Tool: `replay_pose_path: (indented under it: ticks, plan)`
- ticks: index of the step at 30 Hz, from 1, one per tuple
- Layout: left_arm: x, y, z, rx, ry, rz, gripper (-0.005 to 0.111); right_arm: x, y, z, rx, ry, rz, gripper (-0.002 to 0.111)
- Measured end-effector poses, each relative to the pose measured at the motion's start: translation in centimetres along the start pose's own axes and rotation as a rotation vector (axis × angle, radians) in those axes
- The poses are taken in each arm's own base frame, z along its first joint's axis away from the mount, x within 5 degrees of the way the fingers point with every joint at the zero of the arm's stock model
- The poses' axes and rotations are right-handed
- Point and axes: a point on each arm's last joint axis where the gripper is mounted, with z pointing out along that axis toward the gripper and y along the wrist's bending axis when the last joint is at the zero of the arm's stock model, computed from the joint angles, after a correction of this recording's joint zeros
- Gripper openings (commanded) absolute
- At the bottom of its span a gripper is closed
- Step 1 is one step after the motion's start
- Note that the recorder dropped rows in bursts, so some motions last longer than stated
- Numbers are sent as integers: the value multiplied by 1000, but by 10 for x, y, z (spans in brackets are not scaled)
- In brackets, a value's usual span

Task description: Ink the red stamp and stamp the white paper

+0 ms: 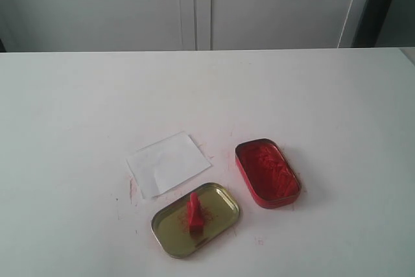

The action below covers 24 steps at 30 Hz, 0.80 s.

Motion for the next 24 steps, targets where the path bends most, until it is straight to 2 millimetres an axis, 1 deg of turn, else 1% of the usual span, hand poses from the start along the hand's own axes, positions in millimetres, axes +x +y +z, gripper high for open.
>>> replay_pose_path:
  ticks: [12,15,18,24]
  plan:
    - [-3,0,0,0,-2,0,0,0,0,0,0,0,0,0]
    - [-10,0,0,10,23,3,0,0,0,0,0,0,0,0]
    - [-18,1,3,23,102,19,0,0,0,0,0,0,0,0]
    - [-39,2,20,58,235,18,0,0,0,0,0,0,0,0]
